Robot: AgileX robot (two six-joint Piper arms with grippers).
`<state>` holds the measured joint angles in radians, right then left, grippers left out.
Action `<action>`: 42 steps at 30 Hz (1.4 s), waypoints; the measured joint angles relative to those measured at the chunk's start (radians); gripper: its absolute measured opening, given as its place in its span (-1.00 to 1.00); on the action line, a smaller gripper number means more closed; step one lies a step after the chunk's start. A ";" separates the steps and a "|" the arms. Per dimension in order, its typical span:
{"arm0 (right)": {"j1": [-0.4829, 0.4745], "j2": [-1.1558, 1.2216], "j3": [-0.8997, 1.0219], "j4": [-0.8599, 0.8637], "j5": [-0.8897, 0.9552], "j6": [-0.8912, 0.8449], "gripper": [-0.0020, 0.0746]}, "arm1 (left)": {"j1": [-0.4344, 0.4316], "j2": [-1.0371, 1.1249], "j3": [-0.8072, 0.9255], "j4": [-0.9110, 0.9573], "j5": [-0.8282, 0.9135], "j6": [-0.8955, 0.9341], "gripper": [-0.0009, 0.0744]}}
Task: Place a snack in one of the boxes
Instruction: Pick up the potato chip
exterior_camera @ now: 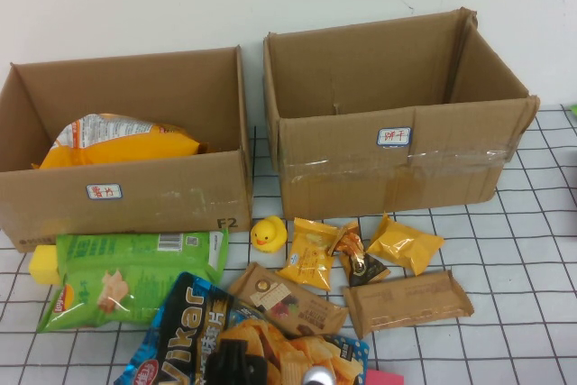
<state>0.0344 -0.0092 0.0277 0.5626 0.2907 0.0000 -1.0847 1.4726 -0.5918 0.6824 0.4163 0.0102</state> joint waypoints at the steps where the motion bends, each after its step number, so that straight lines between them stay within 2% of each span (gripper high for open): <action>1: 0.000 0.000 0.000 0.000 0.000 0.000 -0.95 | 0.000 0.017 0.000 0.045 -0.008 -0.021 0.81; 5: 0.000 0.000 0.000 0.000 0.000 0.000 -0.95 | 0.000 0.070 0.000 0.274 -0.022 -0.200 0.81; 11: 0.000 0.000 0.000 0.000 0.000 0.000 -0.95 | 0.000 0.144 0.000 0.674 0.006 -0.608 0.81; 17: 0.000 0.000 0.000 0.000 0.000 0.000 -0.95 | 0.005 0.194 0.000 0.906 0.058 -0.948 0.81; 22: 0.000 0.000 0.000 0.000 0.000 0.000 -0.95 | 0.017 0.233 -0.014 1.003 0.087 -1.074 0.81; 30: 0.000 0.000 0.000 0.002 -0.001 0.000 -0.95 | 0.020 0.307 -0.093 1.021 0.149 -1.116 0.75; 34: 0.000 0.000 0.000 0.012 -0.001 0.000 -0.95 | 0.030 0.336 -0.151 0.974 0.149 -1.122 0.59; 37: 0.000 0.000 0.000 0.021 -0.001 0.000 -0.95 | 0.030 0.344 -0.184 0.906 0.168 -1.125 0.39; 39: 0.000 0.000 0.000 0.025 0.001 0.000 -0.95 | 0.030 0.344 -0.206 0.852 0.188 -1.127 0.17; 42: 0.000 0.000 0.000 0.029 0.001 0.000 -0.95 | 0.030 0.344 -0.240 0.791 0.224 -1.130 -0.32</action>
<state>0.0344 -0.0092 0.0277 0.5916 0.2916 0.0000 -1.0546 1.8167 -0.8314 1.4731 0.6404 -1.1202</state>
